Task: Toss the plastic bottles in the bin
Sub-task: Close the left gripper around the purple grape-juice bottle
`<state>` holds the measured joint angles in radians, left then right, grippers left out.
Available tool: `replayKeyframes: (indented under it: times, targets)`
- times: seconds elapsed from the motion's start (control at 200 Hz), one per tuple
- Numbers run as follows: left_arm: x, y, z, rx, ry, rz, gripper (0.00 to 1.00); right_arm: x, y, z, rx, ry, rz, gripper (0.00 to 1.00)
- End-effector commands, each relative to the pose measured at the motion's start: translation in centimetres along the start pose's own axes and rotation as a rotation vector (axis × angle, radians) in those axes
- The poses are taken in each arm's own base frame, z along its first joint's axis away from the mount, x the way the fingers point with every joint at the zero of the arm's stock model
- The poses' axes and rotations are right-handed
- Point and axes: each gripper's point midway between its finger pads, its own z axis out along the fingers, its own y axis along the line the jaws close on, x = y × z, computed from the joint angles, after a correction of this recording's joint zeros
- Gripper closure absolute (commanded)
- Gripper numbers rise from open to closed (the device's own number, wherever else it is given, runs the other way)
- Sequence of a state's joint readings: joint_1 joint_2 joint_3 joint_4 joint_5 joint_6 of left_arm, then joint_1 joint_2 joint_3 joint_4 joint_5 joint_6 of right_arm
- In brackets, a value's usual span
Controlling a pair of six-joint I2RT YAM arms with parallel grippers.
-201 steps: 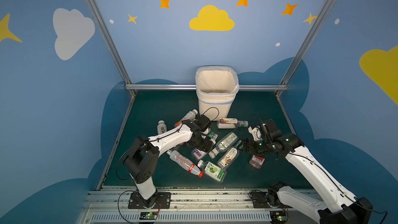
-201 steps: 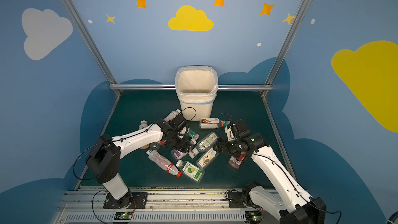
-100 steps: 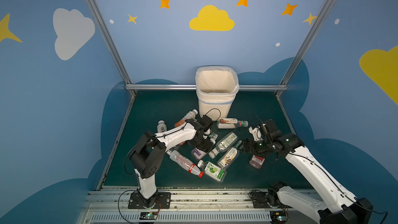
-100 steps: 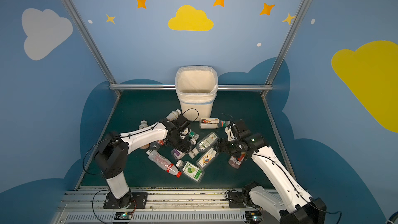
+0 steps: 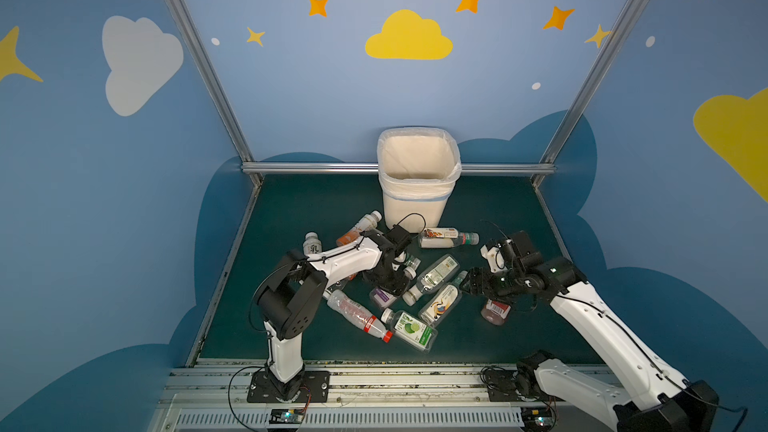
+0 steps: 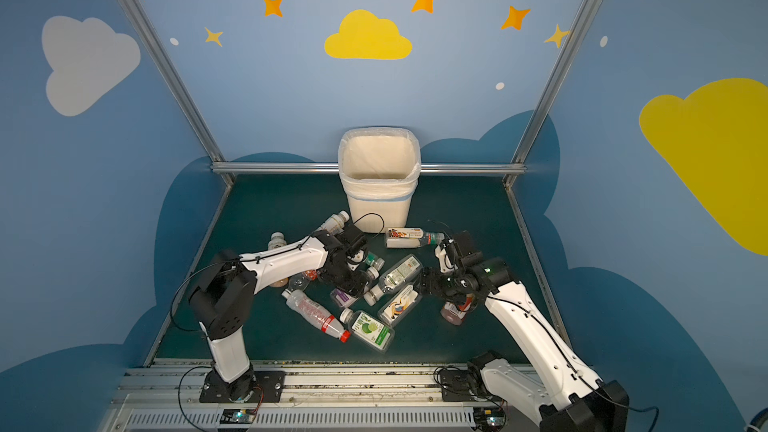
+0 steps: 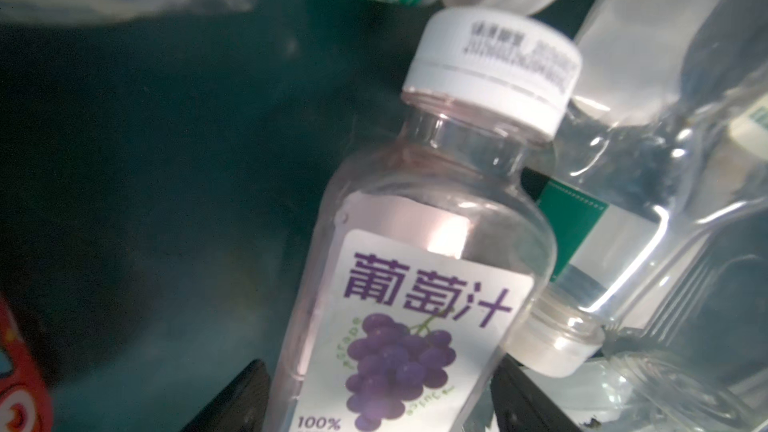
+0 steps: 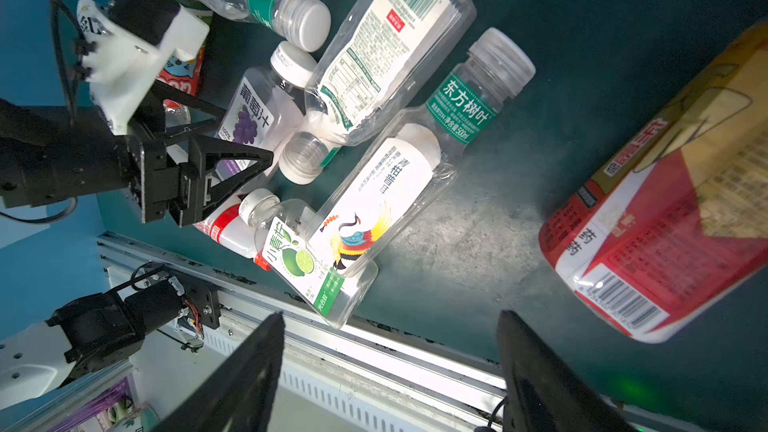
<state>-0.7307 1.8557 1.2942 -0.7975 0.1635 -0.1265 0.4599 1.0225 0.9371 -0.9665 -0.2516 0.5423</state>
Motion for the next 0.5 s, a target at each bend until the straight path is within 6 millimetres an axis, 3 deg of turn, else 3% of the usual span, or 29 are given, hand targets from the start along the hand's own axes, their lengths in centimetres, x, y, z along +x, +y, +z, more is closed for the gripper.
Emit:
replayKeyframes:
  times: [0.0, 0.385, 0.491]
  targets:
    - [0.2, 0.1, 0.3, -0.013, 0.021, 0.013, 0.16, 0.6, -0.6, 0.3, 0.022, 0.021, 0.001, 0.19]
    - [-0.1, 0.3, 1.4, -0.022, 0.031, 0.015, 0.16, 0.7, -0.8, 0.3, 0.034, 0.022, 0.004, 0.19]
    - [-0.2, 0.4, 1.6, -0.027, 0.032, 0.019, 0.25, 0.7, -1.0, 0.3, 0.040, 0.022, 0.004, 0.19]
